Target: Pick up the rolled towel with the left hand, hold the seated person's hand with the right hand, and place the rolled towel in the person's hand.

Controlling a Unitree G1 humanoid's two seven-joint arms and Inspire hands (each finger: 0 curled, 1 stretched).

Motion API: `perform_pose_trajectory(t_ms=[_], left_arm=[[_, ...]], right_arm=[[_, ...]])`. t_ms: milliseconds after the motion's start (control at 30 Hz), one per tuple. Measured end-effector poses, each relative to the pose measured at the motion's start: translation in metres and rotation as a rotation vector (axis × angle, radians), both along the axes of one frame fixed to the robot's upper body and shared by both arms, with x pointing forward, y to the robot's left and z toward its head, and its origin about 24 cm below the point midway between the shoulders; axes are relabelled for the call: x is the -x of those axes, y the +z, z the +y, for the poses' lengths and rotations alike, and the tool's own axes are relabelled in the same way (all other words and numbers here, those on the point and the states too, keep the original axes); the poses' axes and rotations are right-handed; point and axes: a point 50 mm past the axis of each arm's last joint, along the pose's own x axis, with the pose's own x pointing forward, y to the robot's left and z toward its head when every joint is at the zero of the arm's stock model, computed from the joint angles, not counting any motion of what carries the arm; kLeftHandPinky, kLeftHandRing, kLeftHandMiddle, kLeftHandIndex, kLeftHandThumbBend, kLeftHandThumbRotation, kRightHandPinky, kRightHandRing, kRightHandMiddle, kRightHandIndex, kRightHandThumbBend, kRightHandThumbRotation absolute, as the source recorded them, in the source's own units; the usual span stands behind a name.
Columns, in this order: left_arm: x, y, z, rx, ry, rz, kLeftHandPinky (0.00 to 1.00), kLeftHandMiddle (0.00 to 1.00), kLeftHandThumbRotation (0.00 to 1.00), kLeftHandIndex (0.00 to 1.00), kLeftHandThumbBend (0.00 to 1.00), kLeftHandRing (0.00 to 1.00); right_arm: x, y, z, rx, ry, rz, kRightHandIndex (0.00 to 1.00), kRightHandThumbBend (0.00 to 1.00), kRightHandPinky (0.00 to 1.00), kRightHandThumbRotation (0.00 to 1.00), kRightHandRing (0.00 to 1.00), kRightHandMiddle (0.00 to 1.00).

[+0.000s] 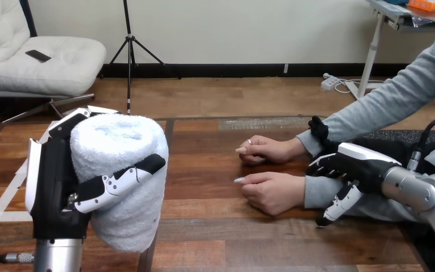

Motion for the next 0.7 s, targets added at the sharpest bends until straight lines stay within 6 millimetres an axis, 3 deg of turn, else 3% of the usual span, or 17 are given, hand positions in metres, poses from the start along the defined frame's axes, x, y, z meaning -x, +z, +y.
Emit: perform_pose_trajectory(t_ms=[700], left_arm=[[0.0001, 0.0001, 0.0006, 0.0, 0.003, 0.0, 0.27, 0.39, 0.0, 0.43, 0.67, 0.32]], right_arm=[[0.0002, 0.0035, -0.0069, 0.034, 0.001, 0.005, 0.74, 1.0, 0.66, 0.15, 0.69, 0.73]])
